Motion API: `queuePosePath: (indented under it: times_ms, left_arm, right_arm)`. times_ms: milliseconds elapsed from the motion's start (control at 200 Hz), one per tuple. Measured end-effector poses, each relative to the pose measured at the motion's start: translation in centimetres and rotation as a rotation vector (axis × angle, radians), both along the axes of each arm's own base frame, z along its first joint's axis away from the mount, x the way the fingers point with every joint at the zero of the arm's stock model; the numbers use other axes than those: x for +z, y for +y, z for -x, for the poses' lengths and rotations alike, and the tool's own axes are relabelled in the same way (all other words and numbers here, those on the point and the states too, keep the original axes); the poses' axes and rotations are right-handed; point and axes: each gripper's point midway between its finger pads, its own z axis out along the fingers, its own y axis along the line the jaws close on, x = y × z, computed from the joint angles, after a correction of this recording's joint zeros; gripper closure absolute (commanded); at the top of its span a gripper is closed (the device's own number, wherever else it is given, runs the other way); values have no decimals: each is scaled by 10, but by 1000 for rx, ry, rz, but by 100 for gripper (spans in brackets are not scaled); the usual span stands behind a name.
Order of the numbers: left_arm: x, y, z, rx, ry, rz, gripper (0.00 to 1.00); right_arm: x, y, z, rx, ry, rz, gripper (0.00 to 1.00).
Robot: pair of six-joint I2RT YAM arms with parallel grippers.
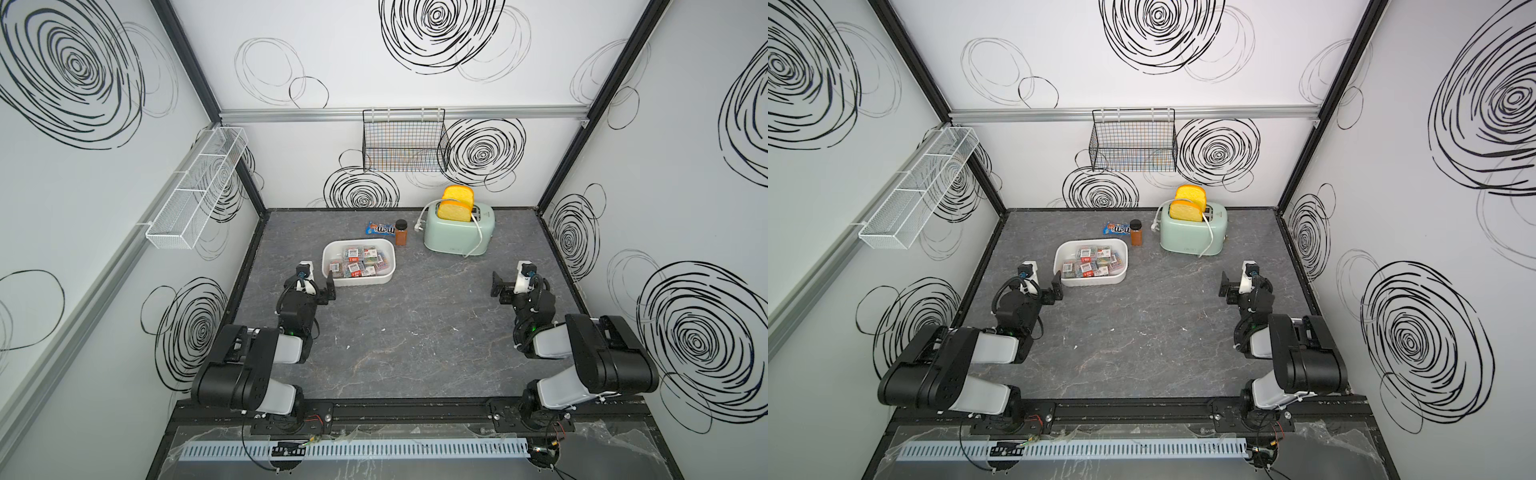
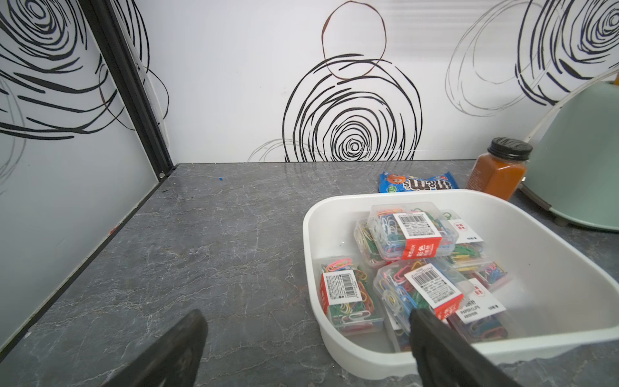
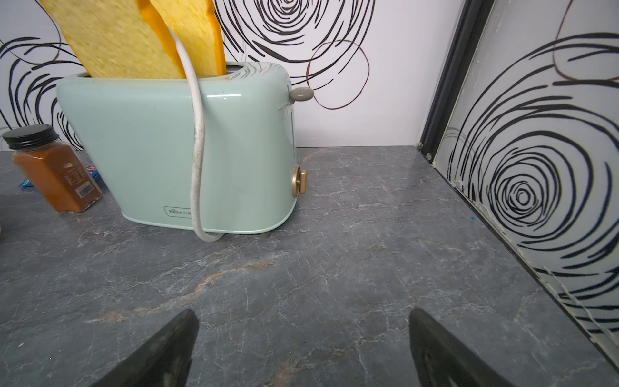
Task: Take the paper clips out of the storage box
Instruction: Pick up the boxed paper clips from the storage box.
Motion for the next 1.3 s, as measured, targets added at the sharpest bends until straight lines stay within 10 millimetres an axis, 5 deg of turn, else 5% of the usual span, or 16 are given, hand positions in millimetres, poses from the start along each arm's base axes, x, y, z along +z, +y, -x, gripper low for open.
queuePosePath:
  times_ms: [1141,1301]
  left_arm:
    - [0,-1,-2,0,12,-2,1]
    - [26,-5,-16,-6,13,-7,2]
  right_arm:
    - [0,-1,0,-5,2,0,1]
    - [13,-8,-14,-39,28,-9,1]
